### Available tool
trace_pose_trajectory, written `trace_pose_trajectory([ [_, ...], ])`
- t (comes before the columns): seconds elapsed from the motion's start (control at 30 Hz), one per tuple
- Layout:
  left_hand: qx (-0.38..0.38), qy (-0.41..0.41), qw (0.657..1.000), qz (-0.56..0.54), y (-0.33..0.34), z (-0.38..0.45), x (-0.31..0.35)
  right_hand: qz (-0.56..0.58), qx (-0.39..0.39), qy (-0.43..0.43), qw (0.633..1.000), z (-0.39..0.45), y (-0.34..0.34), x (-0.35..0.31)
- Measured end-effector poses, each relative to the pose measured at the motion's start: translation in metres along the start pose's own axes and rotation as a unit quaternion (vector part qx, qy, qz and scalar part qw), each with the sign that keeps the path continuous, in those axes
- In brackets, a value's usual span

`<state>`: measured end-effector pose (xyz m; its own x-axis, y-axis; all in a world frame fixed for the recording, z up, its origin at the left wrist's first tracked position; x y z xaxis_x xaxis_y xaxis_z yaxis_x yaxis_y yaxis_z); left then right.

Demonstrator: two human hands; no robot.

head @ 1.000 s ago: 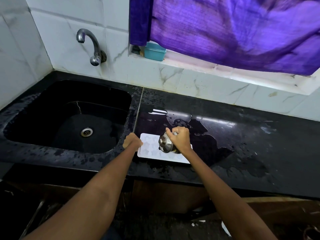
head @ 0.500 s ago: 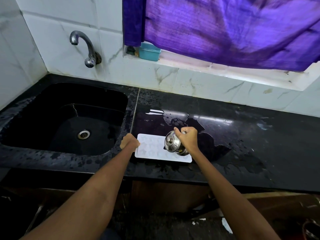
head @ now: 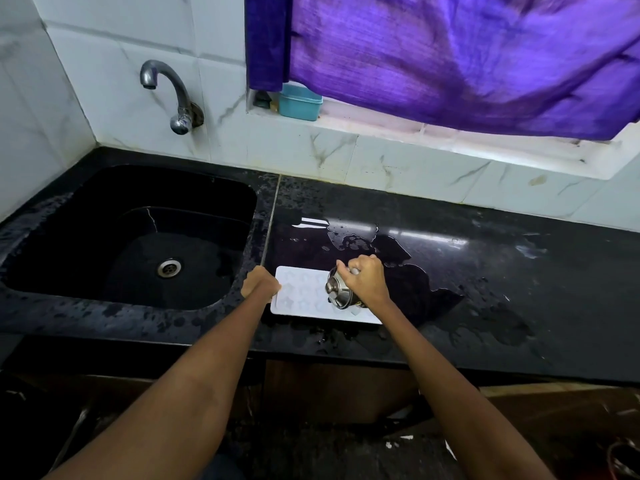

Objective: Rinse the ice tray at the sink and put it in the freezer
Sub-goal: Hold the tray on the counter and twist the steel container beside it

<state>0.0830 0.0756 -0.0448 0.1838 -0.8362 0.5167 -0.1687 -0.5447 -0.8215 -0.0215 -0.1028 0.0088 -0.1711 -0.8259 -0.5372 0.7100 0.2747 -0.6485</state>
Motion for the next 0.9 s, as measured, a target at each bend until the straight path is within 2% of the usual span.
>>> trace_pose_trajectory([
  [0.53,0.002,0.001,1.0,0.007,-0.001,-0.001,0.002,0.032,0.024,0.016,0.999,0.0,-0.008,0.003],
  [0.7,-0.004,-0.001,1.0,-0.004,-0.001,-0.003,0.002,0.089,0.061,0.082,0.991,0.007,-0.018,0.011],
  [0.9,-0.001,-0.001,1.0,0.003,-0.001,-0.003,0.002,0.098,0.067,0.099,0.988,0.013,-0.03,0.021],
])
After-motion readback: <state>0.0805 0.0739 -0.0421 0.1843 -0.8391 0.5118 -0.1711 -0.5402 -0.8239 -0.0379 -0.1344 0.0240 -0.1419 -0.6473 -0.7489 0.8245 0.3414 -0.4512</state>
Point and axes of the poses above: each hand's wrist, its own z-axis towards the middle knuckle, its own y-axis out of the palm, x = y × z, the point moved 3 cm from there along z, towards the middle knuckle, and after that the axes turned 15 degrees about x, right-handed, at the moved point
